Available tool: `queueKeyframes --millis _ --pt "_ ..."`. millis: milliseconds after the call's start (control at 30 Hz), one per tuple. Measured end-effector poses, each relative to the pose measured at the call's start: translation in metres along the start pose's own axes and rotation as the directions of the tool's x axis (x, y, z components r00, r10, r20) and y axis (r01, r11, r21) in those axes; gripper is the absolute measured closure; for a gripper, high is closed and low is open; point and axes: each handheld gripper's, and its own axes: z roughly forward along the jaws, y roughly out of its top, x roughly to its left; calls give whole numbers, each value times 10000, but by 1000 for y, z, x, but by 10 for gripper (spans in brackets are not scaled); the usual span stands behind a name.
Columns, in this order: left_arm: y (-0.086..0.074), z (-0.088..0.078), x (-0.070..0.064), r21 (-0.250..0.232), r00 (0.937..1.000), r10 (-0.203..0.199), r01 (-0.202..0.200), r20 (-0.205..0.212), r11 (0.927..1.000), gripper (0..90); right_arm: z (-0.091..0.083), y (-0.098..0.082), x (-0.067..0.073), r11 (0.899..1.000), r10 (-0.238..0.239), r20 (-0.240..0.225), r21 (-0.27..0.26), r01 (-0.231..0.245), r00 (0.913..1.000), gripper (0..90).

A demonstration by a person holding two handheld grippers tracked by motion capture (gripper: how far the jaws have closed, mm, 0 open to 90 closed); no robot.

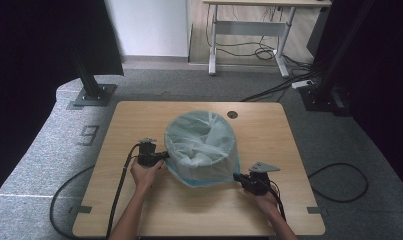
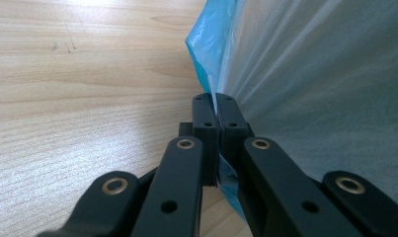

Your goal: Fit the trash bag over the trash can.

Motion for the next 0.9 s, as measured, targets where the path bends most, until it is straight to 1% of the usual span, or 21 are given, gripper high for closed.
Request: queueKeyframes --millis 67,167,233,300,367,400,433,467,500,533,567,600,633,667,700,733,767,800,867,900 --pt "-1 0 2 53 9999 32 -32 -119 10000 883 2 1 0 10000 -44 -34 54 44 10000 854" --pt "-3 -1 7 149 9997 -45 49 -240 9999 882 5 2 0 9999 -101 -64 62 101 9999 843" --pt "-4 -1 9 205 9996 -44 49 -284 9998 883 6 3 1 10000 -72 -81 51 73 9999 843" --pt "-4 -3 10 296 9990 45 -32 -446 9996 883 9 5 1 10000 47 -217 46 -46 9998 844" --pt "-5 -6 10 257 9991 12 -1 -430 9997 881 12 7 2 10000 38 -284 28 -38 9996 843" --pt "-4 -9 10 326 9995 101 -91 -300 9994 860 14 7 4 10000 -4 -360 70 7 9994 824" --pt "-4 -9 10 326 9995 101 -91 -300 9994 836 15 8 5 9999 -54 -377 121 58 9993 792" --pt "-4 -12 9 284 9993 209 -200 -309 9994 810 14 8 5 9998 -85 -356 156 91 9993 739" --pt "-5 -20 9 28 9989 384 -384 -256 9993 771 13 9 5 9999 -57 -307 157 62 9995 683" --pt "-5 -20 9 28 9989 384 -384 -256 9993 727 11 9 5 9999 -10 -246 129 13 9997 640" --pt "-5 -30 10 -359 9986 482 -490 -228 9982 674 8 10 5 10000 -1 -254 40 2 9997 593" --pt "-6 -35 11 -541 9984 509 -521 -242 9972 606 3 10 4 9999 3 -231 -120 -6 9997 543" --pt "-6 -35 11 -541 9984 509 -521 -242 9972 558 3 10 4 9999 3 -231 -120 -6 9997 543" --pt "-7 -40 12 -757 9981 555 -574 -275 9955 525 -6 9 2 9988 179 -77 -458 -182 9998 447" --pt "-9 -50 14 -1217 9977 581 -620 -350 9906 494 -10 9 0 9976 292 -58 -626 -295 9996 406" --pt "-10 -55 14 -1320 9972 637 -684 -393 9889 463 -13 8 -2 9964 437 26 -724 -434 9990 364" --pt "-10 -55 14 -1320 9972 637 -684 -393 9889 429 -13 8 -2 9964 437 26 -724 -434 9990 364" --pt "-10 -62 14 -1471 9952 804 -877 -554 9852 399 -19 7 -6 9944 659 212 -838 -639 9976 323" --pt "-11 -69 13 -1593 9938 952 -1033 -576 9818 362 -25 6 -11 9922 916 139 -863 -901 9957 303" --pt "-11 -69 13 -1593 9938 952 -1033 -576 9818 344 -28 6 -13 9908 1018 121 -904 -1003 9947 296"
